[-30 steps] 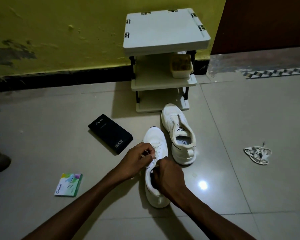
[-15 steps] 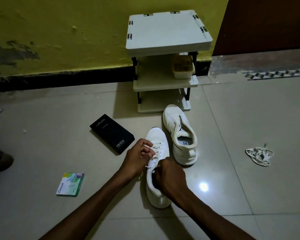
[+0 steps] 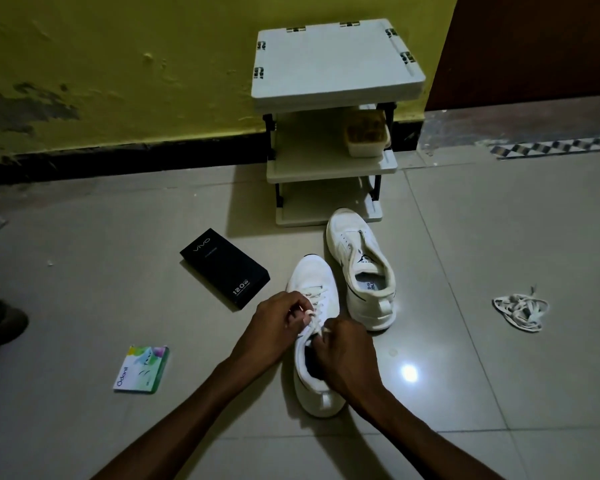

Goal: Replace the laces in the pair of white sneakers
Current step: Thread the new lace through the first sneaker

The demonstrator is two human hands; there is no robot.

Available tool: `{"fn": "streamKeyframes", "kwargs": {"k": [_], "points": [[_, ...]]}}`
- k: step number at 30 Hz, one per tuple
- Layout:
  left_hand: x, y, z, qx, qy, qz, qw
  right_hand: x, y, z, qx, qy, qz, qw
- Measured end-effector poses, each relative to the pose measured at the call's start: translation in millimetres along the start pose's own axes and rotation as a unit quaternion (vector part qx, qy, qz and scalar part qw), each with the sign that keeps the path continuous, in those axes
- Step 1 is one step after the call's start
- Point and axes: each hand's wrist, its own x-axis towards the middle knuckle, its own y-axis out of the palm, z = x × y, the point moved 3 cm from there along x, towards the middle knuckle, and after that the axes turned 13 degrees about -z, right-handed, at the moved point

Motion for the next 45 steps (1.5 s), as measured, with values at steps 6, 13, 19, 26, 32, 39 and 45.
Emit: {"fn": "streamKeyframes", "kwargs": {"k": [6,13,19,26,32,39,45], "points": [[-1,1,-1,-0.005,-0.052,-0.002,0.999,-3,-10,1,0.09,-0.01,-0.057,0.994],[-8,-2,1,-0.019,-0.101,0.039,0.994,-3,-10,1,0.064,-0.013,-0.074,0.995],[-9,-4,-9,0.04,-0.093,0.027,0.994,-3,-8,-4,0.055,-0.011,-0.069,0.996],[-14,-9,-13,0.064,-0.084,-0.006,0.994,7,-17,-8,0.048,-0.001,-0.016,0.999],[-19,-10,-13,0.058,-0.085,-0.019,0.994,2,-40,6,0.069,0.021,-0.079,0.994],[-19,-4,-20,0.071,-0.062,-0.011,0.995,10,-46,4,-0.187,0.026,-0.104,0.977],[-22,1,-13,0.044,-0.103,-0.018,0.994,15,-52,27,-0.317,-0.064,-0.087,0.942]]}}
